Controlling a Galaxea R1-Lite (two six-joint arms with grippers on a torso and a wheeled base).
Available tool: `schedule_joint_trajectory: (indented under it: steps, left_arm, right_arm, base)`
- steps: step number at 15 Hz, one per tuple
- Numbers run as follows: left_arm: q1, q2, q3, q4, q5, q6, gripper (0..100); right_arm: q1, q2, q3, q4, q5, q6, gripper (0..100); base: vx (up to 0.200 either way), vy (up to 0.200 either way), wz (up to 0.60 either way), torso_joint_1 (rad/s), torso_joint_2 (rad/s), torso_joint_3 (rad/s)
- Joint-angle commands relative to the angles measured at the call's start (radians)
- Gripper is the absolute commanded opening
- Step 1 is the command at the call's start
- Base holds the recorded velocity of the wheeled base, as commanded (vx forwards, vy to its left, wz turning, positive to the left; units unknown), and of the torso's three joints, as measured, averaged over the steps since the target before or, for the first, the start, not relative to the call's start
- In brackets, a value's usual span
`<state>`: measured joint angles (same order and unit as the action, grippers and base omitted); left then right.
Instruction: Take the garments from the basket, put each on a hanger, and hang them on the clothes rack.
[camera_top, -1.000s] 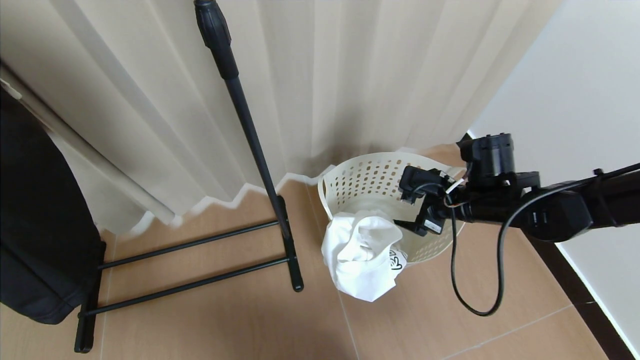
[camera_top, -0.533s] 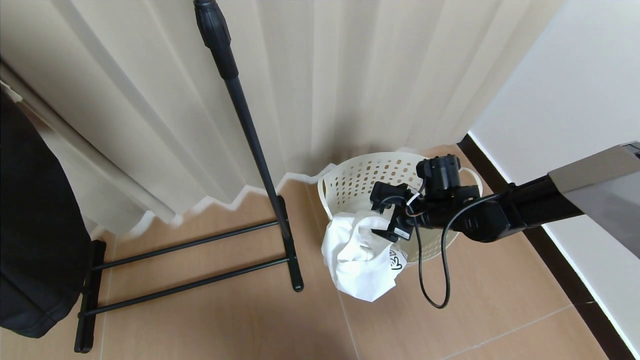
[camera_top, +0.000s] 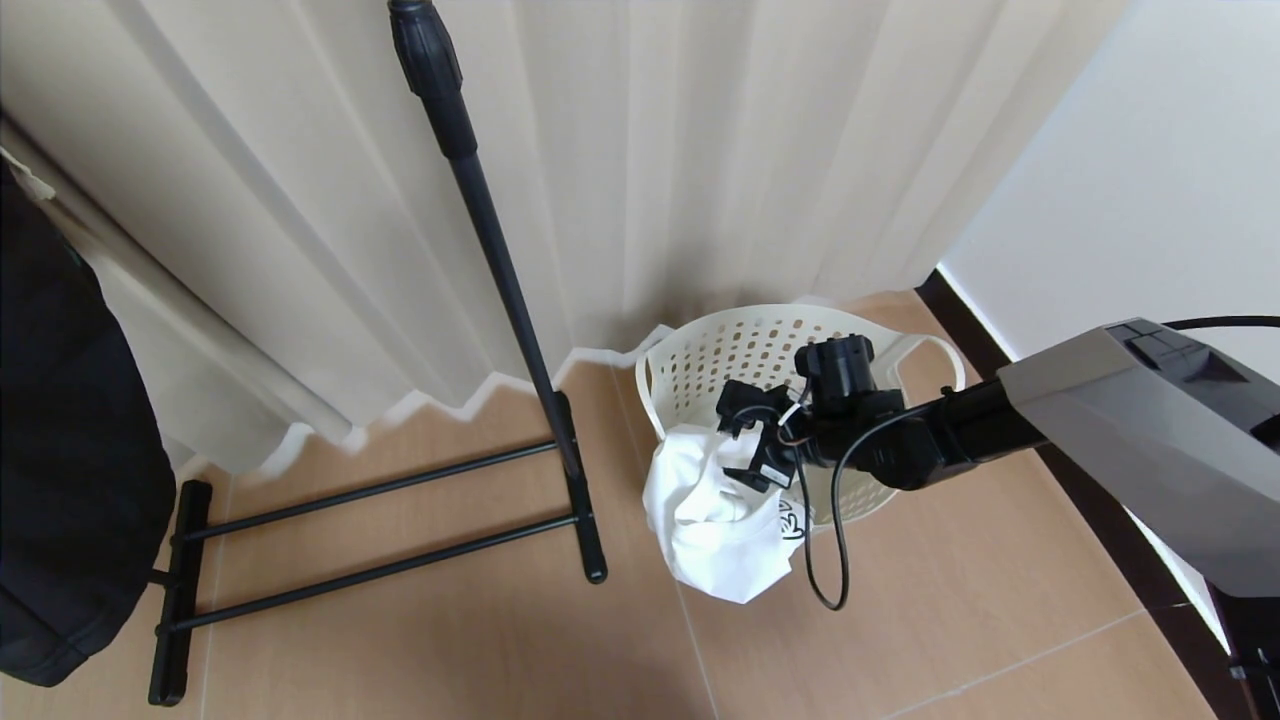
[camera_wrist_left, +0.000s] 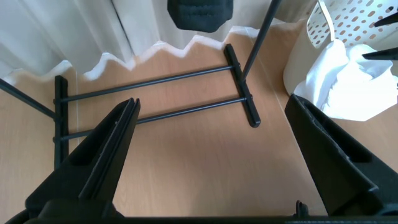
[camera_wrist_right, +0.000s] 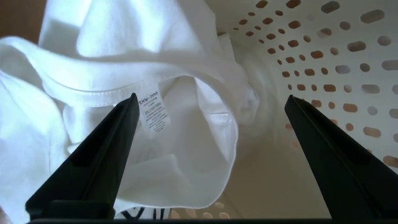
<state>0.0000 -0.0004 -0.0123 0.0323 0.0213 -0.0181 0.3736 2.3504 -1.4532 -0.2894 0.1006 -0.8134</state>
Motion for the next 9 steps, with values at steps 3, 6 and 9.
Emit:
schedule_joint_trajectory:
  steps: [3,6,9]
  left_arm:
    - [0.000,0.000,0.000,0.000,0.000,0.000,100]
    - [0.000,0.000,0.000,0.000,0.000,0.000,100]
    - [0.000,0.000,0.000,0.000,0.000,0.000,100]
  right_arm:
    - [-0.018,0.061,-0.072,0.001,-0.012,0.034,100]
    - [-0.030,0.086,-0.115,0.006,-0.015,0.053,100]
    - [-0.038,0.116,-0.150,0.007,-0.016,0.065,100]
  base:
    - [0.000,0.000,0.00,0.000,0.00,0.000]
    - [0.000,0.000,0.00,0.000,0.00,0.000]
    - [0.000,0.000,0.00,0.000,0.00,0.000]
